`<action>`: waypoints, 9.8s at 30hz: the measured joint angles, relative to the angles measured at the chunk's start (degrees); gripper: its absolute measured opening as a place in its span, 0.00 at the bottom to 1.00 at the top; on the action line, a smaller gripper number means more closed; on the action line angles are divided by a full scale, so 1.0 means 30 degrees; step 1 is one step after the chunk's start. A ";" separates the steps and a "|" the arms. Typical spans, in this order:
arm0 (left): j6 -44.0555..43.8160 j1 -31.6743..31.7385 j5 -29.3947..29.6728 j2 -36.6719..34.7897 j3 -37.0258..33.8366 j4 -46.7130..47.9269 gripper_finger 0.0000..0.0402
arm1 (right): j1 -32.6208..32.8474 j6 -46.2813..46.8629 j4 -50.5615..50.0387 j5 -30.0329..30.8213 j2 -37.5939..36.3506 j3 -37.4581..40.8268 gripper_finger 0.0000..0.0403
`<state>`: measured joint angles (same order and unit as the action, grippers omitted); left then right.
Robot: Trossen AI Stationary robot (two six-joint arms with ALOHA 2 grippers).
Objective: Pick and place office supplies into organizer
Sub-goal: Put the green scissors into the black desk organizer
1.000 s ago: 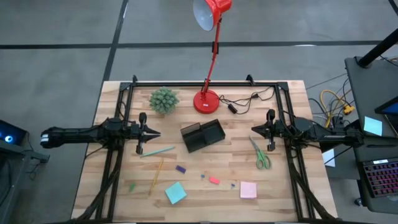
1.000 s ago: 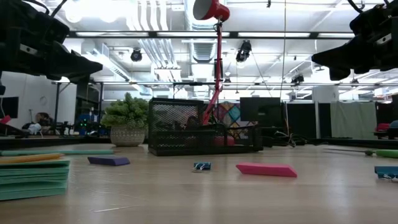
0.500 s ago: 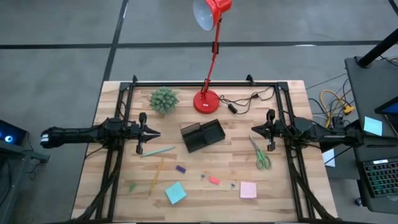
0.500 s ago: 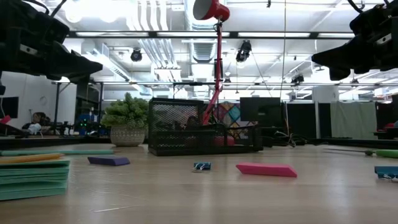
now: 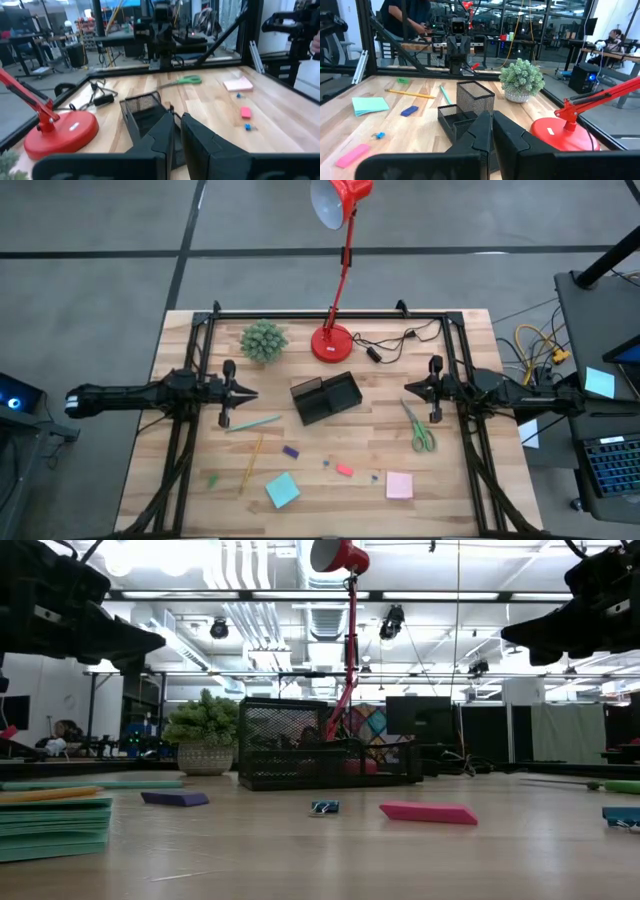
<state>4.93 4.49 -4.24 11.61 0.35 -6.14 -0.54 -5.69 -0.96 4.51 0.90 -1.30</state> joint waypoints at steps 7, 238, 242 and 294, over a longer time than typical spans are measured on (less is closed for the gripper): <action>-0.0014 -0.0006 -0.0004 0.0001 0.0001 -0.2062 0.06 | 0.0000 0.3407 0.0626 -0.0027 0.0003 0.0007 0.02; 0.2952 0.0001 0.1555 0.0741 0.0499 -0.8790 0.06 | 0.5332 1.1871 0.1712 1.8841 2.6111 -1.4134 0.03; 0.2952 -0.0005 0.1548 0.0784 0.0499 -0.8820 0.06 | 0.4235 0.9782 0.6157 1.6846 2.7824 -1.4141 0.03; 0.2931 0.0001 0.1519 0.1491 0.0499 -0.8813 0.06 | 0.3642 0.6935 1.1585 1.8552 3.8468 -2.0101 0.03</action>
<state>13.72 4.49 0.32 16.09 1.85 -32.58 10.39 15.12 33.80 60.17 116.30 -61.60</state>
